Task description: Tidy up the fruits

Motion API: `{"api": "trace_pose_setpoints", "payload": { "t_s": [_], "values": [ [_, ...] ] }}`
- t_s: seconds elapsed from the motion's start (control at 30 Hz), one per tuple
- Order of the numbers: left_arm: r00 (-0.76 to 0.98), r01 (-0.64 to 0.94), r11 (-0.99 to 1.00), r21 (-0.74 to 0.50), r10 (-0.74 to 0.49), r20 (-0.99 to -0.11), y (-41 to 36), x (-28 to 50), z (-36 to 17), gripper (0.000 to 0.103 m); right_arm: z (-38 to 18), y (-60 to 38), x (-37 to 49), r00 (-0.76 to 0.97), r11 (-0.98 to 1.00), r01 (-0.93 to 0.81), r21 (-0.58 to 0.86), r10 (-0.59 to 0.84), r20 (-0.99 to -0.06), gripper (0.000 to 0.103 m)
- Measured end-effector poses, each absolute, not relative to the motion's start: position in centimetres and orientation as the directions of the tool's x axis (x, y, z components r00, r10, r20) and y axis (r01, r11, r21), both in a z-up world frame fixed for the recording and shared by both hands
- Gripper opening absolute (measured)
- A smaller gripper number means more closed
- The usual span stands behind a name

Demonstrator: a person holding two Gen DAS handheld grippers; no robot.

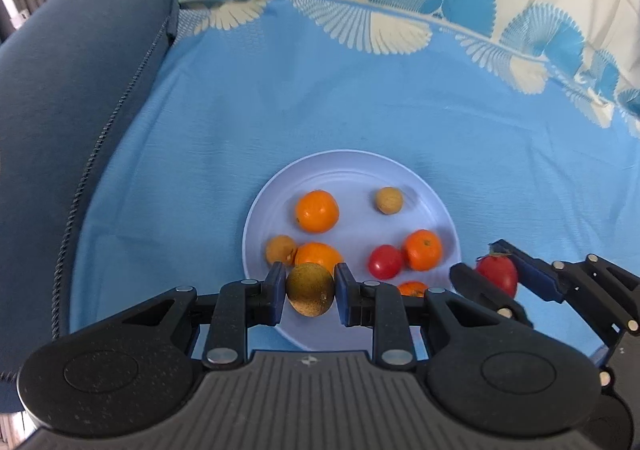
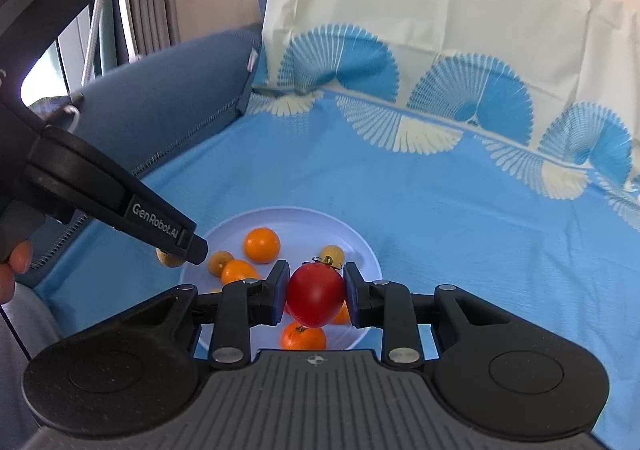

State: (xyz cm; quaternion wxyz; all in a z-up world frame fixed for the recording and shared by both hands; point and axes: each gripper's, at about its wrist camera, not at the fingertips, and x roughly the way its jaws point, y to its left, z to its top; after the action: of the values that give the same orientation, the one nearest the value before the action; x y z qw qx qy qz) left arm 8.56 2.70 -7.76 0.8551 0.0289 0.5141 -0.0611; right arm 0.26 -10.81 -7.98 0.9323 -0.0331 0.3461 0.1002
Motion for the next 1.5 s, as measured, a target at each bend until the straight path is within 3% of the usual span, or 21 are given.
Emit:
{"api": "trace_pose_setpoints", "payload": {
  "t_s": [0.27,0.33,0.4,0.43,0.5,0.7,0.77,0.9,1.17,1.5],
  "values": [
    [0.431,0.134,0.991,0.004,-0.054,-0.901,2.1,12.2,-10.7,0.029,-11.8,-10.9,4.5,0.689,0.971,-0.239,0.004,0.173,-0.703,0.031],
    [0.434,0.140,0.990,0.021,-0.042,-0.900,2.0,12.7,-11.0,0.044,-12.5,-10.8,5.2,0.685,0.969,-0.247,-0.001,0.173,-0.708,0.031],
    [0.454,0.148,0.989,0.031,-0.040,-0.890,2.0,13.0,-10.9,0.096,-13.0,-10.7,5.8,0.677,0.962,-0.272,-0.012,0.182,-0.713,0.032],
    [0.477,0.141,0.990,0.031,-0.041,-0.878,2.2,13.0,-10.6,0.101,-13.1,-10.6,5.9,0.670,0.957,-0.291,-0.018,0.190,-0.717,0.036],
    [0.509,0.141,0.989,0.038,-0.040,-0.860,2.3,12.8,-9.8,0.102,-13.2,-10.4,6.0,0.670,0.947,-0.318,-0.032,0.200,-0.715,0.058],
    [0.498,0.134,0.990,0.048,-0.025,-0.867,2.5,11.7,-8.6,0.102,-12.0,-10.2,5.0,0.682,0.950,-0.308,-0.045,0.188,-0.706,0.086],
    [0.503,0.127,0.990,0.055,-0.016,-0.864,2.6,10.6,-7.9,0.102,-11.4,-10.2,4.1,0.679,0.958,-0.284,-0.037,0.174,-0.713,0.091],
    [0.516,0.120,0.991,0.064,-0.007,-0.856,2.9,8.1,-6.4,0.102,-9.9,-10.4,1.8,0.681,0.969,-0.246,-0.037,0.146,-0.717,0.098],
    [0.573,0.105,0.992,0.066,-0.006,-0.819,3.4,2.4,-2.7,0.102,-6.9,-10.6,-3.6,0.734,0.979,-0.188,-0.083,0.084,-0.674,0.102],
    [0.620,0.083,0.993,0.083,0.013,-0.785,3.8,-3.0,-0.6,0.103,-4.3,-10.5,-8.3,0.789,0.989,-0.114,-0.090,0.034,-0.614,0.102]
  ]
}}
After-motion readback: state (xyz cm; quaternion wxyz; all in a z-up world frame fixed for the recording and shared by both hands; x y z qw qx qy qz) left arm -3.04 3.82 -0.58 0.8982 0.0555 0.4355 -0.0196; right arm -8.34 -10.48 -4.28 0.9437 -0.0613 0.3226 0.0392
